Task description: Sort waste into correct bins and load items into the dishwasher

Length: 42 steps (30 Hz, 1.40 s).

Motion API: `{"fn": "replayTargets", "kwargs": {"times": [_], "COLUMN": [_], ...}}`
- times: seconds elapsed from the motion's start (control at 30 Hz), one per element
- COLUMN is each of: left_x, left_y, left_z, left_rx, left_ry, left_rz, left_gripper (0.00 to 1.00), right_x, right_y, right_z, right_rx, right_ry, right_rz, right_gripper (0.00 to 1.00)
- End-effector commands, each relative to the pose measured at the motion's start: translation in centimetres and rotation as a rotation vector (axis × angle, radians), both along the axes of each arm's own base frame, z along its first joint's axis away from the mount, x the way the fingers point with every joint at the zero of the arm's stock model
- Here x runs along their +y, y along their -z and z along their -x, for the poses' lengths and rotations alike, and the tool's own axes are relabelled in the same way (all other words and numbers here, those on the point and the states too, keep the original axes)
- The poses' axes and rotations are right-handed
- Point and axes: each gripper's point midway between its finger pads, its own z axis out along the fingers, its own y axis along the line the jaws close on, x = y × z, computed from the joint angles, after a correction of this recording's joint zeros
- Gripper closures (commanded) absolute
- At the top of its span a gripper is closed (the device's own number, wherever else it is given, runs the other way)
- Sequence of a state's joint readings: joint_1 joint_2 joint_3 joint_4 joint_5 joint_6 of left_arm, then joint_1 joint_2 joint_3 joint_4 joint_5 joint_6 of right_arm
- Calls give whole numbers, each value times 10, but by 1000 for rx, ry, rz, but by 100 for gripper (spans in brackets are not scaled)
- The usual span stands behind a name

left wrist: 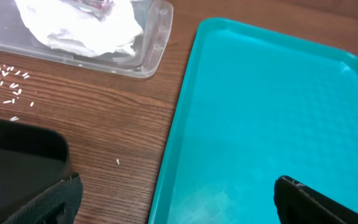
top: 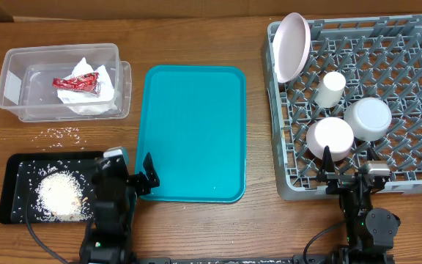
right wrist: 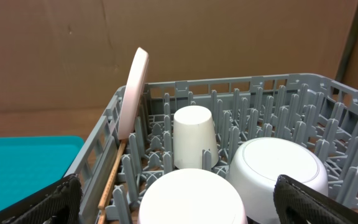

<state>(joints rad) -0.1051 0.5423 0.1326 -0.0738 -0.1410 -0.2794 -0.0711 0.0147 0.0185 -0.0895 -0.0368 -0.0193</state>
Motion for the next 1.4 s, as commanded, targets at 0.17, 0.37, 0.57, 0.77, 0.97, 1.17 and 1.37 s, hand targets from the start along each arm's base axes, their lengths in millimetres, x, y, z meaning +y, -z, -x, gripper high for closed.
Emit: {"fn": "replayTargets", "kwargs": {"times": [0.17, 0.37, 0.57, 0.77, 0.97, 1.17, 1.37], "left_x": [-3, -5, -10, -14, -14, -12, -1], "left_y": [-8, -10, -12, -27, -45, -63, -64], "left_z": [6, 8, 10, 10, 12, 14, 14], "left_rx": [-99, -127, -184, -248, -328, -404, -401], "left_ry": [26, 40, 80, 120, 130, 138, 102], "left_rz": [-4, -5, -10, -51, -81, -155, -194], "left_gripper": [0, 0, 0, 0, 0, 0, 0], "right_x": [-2, -2, -2, -2, -2, -2, -2], "right_y": [1, 1, 1, 1, 1, 1, 1], "right_z": [0, 0, 0, 0, 0, 0, 0], "right_rx": [-7, -7, -7, -7, -7, -7, -8], "right_ry": [9, 9, 9, 9, 9, 9, 9], "right_rz": [5, 5, 5, 5, 5, 5, 5], "right_gripper": [0, 0, 0, 0, 0, 0, 0]}}
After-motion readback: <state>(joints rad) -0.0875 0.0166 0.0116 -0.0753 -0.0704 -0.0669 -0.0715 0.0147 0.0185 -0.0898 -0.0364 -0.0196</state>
